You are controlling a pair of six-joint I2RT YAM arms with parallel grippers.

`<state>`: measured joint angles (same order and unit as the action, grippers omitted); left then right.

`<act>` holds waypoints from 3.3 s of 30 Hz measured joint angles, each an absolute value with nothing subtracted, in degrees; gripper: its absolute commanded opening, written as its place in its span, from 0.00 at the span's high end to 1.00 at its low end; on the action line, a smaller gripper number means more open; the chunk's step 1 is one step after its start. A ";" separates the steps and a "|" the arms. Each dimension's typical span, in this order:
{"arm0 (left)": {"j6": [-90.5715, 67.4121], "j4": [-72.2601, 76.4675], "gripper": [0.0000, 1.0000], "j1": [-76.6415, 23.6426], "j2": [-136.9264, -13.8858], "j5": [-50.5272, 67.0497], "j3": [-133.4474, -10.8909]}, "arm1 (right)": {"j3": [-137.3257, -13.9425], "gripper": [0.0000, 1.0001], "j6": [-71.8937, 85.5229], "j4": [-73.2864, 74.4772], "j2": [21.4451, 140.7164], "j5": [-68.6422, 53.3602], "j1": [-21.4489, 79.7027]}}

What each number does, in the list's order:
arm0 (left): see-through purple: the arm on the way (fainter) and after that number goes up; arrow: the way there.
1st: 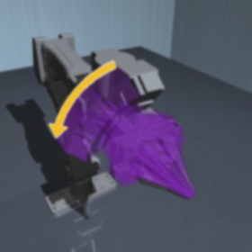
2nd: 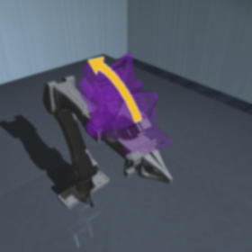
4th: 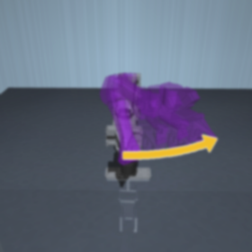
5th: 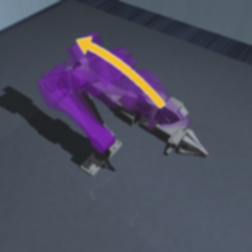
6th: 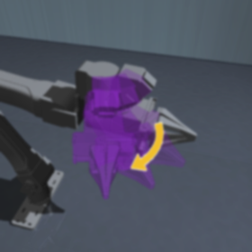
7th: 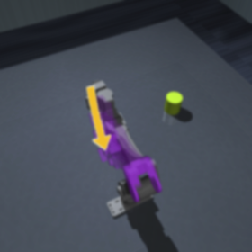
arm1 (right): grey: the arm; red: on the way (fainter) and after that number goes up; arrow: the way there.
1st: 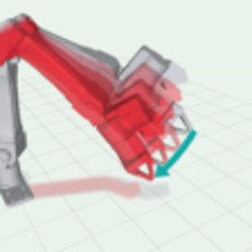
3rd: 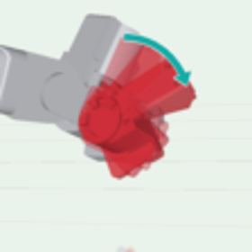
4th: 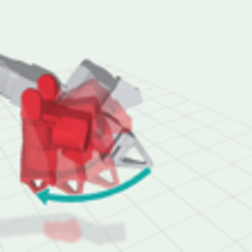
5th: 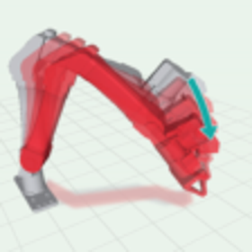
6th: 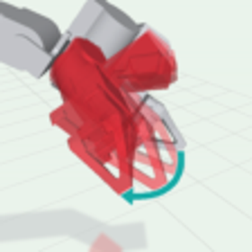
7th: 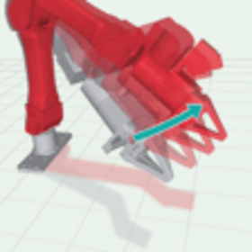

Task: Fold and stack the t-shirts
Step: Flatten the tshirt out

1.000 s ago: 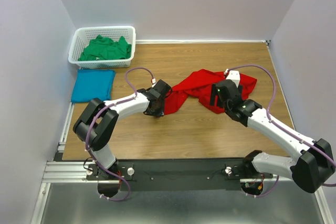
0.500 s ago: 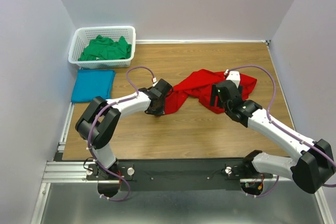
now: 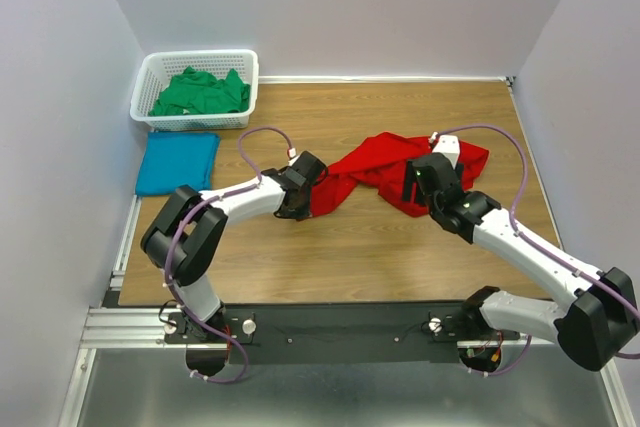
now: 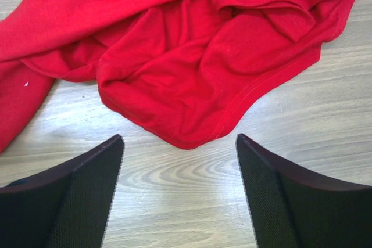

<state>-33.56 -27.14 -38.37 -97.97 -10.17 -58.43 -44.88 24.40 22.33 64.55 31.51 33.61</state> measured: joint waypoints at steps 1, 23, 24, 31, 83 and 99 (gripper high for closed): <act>-33.47 -27.16 1.00 -38.17 -97.47 -10.55 -57.95 | -44.88 0.20 24.45 22.35 64.55 31.46 33.41; -26.15 -19.25 1.00 -32.47 -86.37 -15.51 -48.93 | -43.03 0.34 36.73 12.95 81.34 5.65 -1.93; -26.06 -18.96 1.00 -32.47 -86.37 -15.51 -48.93 | -42.35 0.34 37.80 12.34 81.34 4.95 -2.94; -25.93 -18.20 1.00 -32.47 -86.28 -15.51 -48.93 | -40.36 0.34 40.73 9.82 82.43 3.05 -4.10; -20.93 -11.25 1.00 -21.69 -68.66 -13.41 -44.49 | -55.11 0.39 35.29 11.03 92.86 -9.65 10.61; -21.12 -11.92 1.00 -21.47 -68.69 -15.09 -44.49 | -52.90 0.99 40.95 2.85 97.91 -8.62 11.18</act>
<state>-21.12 -11.92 -21.47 -68.69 -15.09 -44.49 -52.90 40.95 2.85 97.91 -8.62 11.18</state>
